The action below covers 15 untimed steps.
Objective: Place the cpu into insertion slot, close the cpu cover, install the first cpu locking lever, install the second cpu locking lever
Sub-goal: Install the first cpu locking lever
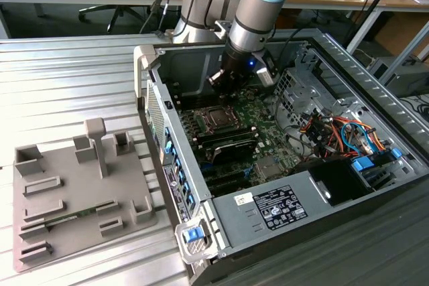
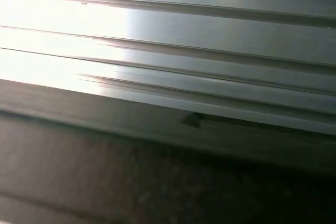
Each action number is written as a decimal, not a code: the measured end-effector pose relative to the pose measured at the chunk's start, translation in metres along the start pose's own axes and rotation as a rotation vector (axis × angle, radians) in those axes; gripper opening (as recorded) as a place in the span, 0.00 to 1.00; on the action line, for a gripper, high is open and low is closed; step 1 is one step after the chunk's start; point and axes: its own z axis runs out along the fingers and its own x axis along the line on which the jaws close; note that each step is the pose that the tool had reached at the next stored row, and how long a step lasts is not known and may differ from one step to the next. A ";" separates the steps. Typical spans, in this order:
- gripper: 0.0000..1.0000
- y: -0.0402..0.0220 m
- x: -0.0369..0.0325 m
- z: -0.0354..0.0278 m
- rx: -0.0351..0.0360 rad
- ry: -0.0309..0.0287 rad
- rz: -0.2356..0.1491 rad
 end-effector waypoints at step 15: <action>0.11 -0.0251 0.0014 -0.0047 -0.0020 -0.0001 0.001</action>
